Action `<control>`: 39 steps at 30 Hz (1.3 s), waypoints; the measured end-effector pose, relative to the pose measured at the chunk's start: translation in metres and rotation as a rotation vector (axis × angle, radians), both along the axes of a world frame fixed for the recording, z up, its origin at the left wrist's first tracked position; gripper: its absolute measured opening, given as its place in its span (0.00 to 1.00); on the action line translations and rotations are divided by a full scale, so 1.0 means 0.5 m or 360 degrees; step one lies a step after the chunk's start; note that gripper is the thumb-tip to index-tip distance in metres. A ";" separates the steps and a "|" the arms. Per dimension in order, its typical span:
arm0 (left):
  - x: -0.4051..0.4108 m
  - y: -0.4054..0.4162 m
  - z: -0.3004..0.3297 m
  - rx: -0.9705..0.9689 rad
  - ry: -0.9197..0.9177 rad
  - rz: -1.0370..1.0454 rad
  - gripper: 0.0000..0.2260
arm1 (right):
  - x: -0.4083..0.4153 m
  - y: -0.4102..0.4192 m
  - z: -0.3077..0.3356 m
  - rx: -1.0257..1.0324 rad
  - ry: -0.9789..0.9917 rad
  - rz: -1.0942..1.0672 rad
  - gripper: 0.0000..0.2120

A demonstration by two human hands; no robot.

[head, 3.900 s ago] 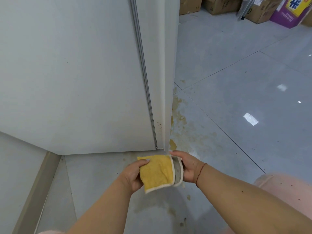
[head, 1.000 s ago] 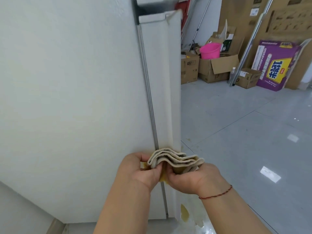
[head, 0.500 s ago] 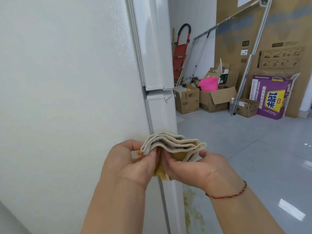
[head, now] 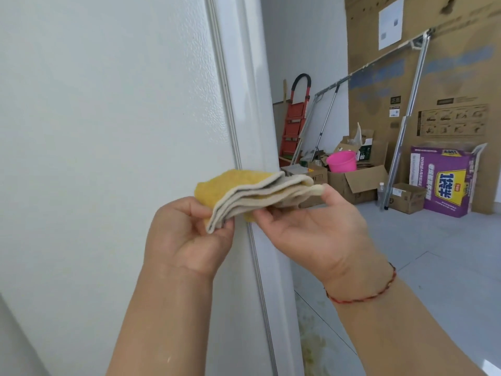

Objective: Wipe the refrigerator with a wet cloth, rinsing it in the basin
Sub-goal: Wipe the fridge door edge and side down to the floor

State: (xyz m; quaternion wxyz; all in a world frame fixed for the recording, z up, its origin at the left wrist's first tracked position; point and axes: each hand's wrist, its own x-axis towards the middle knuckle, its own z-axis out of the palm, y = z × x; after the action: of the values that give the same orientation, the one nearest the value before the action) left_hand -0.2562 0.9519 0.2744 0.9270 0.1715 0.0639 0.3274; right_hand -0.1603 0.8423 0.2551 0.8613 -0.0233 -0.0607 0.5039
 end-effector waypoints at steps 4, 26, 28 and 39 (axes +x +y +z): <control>-0.019 0.024 -0.045 0.0378 0.0067 -0.0077 0.18 | -0.001 -0.009 -0.028 -0.0129 -0.0457 0.0094 0.41; -0.001 -0.019 0.104 0.0849 0.0250 -0.0291 0.12 | 0.069 -0.077 0.103 -0.0460 -0.0796 -0.0410 0.38; 0.007 -0.022 0.147 0.0839 0.0316 -0.0326 0.14 | 0.077 -0.080 0.154 -0.0554 -0.0737 -0.0410 0.39; 0.084 -0.148 0.389 0.1011 0.0426 -0.0488 0.13 | 0.157 -0.161 0.394 -0.0983 -0.0386 -0.0574 0.36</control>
State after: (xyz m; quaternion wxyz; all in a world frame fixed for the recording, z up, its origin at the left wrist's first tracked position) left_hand -0.2141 0.8781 0.4689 0.8493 0.4993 0.0532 0.1630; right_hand -0.0818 0.7618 0.4522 0.8751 -0.3518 -0.0024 0.3323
